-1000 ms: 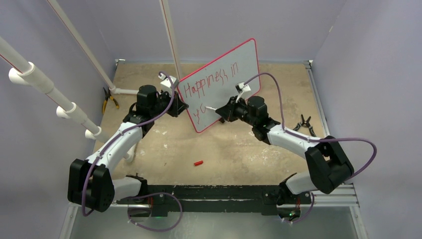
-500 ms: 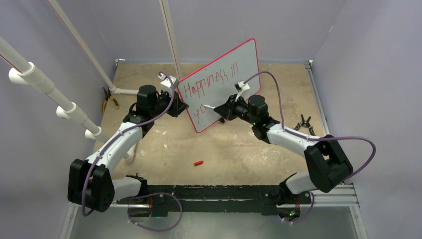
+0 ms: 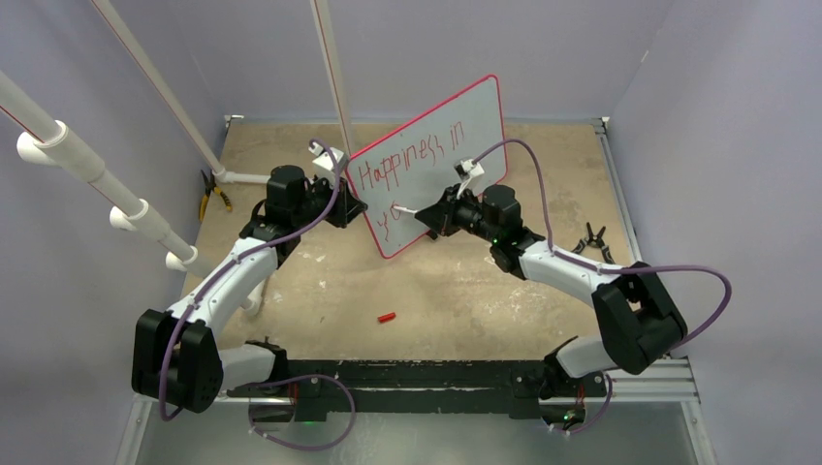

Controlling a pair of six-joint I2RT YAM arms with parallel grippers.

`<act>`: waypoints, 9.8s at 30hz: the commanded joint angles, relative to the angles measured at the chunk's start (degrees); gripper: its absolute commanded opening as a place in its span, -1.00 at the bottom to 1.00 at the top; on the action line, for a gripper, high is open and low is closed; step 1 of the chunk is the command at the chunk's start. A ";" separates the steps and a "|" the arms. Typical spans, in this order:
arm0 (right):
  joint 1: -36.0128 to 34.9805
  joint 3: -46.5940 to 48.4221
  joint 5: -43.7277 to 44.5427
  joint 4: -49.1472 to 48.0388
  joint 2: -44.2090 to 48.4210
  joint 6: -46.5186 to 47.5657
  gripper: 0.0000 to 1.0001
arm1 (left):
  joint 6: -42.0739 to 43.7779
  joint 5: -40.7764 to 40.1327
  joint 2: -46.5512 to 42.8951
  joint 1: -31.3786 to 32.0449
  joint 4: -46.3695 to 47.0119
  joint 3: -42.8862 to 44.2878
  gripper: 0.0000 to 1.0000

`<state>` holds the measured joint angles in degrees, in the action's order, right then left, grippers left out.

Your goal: Write a sentence on the whiteboard

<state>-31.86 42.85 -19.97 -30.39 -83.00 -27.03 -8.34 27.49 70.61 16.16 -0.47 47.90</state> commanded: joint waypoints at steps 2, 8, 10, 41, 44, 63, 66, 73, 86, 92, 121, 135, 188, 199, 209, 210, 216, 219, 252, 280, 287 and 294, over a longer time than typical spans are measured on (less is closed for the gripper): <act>0.24 1.50 3.25 2.34 4.21 1.53 -1.00 | 2.00 1.34 0.45 0.98 -1.26 0.44 -1.00; 2.86 0.61 2.63 2.51 4.68 1.37 -1.00 | 1.97 1.22 0.32 0.98 -1.37 0.35 -1.00; 3.55 0.68 2.16 2.34 4.16 1.44 -1.00 | 1.98 1.25 0.40 0.98 -1.37 0.35 -1.00; 4.00 1.03 0.95 1.37 0.61 2.64 -1.00 | 2.08 1.34 0.69 0.98 -1.38 0.46 -1.00; 4.00 -0.75 1.36 1.56 0.91 2.18 -1.00 | 2.05 1.43 0.72 0.98 -1.38 0.46 -1.00; 4.04 1.09 6.33 5.93 1.50 3.09 -1.00 | 2.01 1.43 0.83 1.15 -1.25 0.44 -1.00; 4.01 2.39 7.10 6.43 1.60 3.40 -1.00 | 2.09 1.43 0.87 1.20 -1.29 0.46 -1.00; 4.04 4.60 8.46 7.03 2.44 3.73 -1.00 | 2.04 1.43 0.77 1.24 -1.27 0.56 -1.00; 4.00 6.35 8.45 6.99 3.18 4.53 -1.00 | 2.05 1.43 0.67 1.24 -1.35 0.56 -1.00; 4.00 4.94 8.22 6.84 3.31 4.27 -1.00 | 2.09 1.43 0.67 1.24 -1.36 0.53 -1.00; 4.01 0.29 10.68 7.01 1.62 2.94 -1.00 | 2.14 1.39 0.58 1.33 -1.38 0.60 -1.00; 4.11 1.04 12.97 8.24 2.17 2.81 -1.00 | 2.16 1.37 0.40 1.33 -1.42 0.53 -1.00; 5.14 -2.10 10.56 6.26 2.58 0.76 -1.00 | 2.00 1.60 0.41 1.39 -1.37 0.54 -1.00; 5.18 -2.09 10.68 6.40 2.49 0.70 -1.00 | 2.03 1.52 0.34 1.41 -1.32 0.54 -1.00; 5.14 1.36 11.08 6.84 3.33 1.41 -1.00 | 2.10 1.43 0.32 1.41 -1.35 0.58 -1.00; 5.14 1.66 11.09 6.98 3.44 1.44 -1.00 | 2.10 1.43 0.32 1.41 -1.37 0.53 -1.00; 5.16 2.93 11.26 7.10 3.64 1.63 -1.00 | 2.08 1.43 0.32 1.41 -1.33 0.54 -1.00; 5.18 3.48 11.39 7.01 3.64 1.63 -1.00 | 2.09 1.43 0.32 1.41 -1.37 0.59 -1.00; 6.78 4.53 14.42 6.68 3.49 1.28 -1.00 | 2.18 1.43 0.06 1.41 -1.46 0.58 -1.00; 17.75 0.53 -2.65 2.77 6.19 2.31 -1.00 | 2.08 1.35 -0.38 1.68 -1.40 0.26 -1.00; 18.48 1.23 -4.50 1.75 3.20 2.02 -1.00 | 2.14 1.20 -0.12 1.68 -1.46 0.35 -1.00; 18.50 2.14 -5.56 1.81 0.91 2.33 -1.00 | 2.25 1.10 0.23 1.77 -1.51 0.44 -1.00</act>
<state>-13.69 43.35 -23.64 -25.56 -81.41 -25.50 -8.32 27.70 70.37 16.69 -0.47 47.90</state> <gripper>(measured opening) 0.122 0.087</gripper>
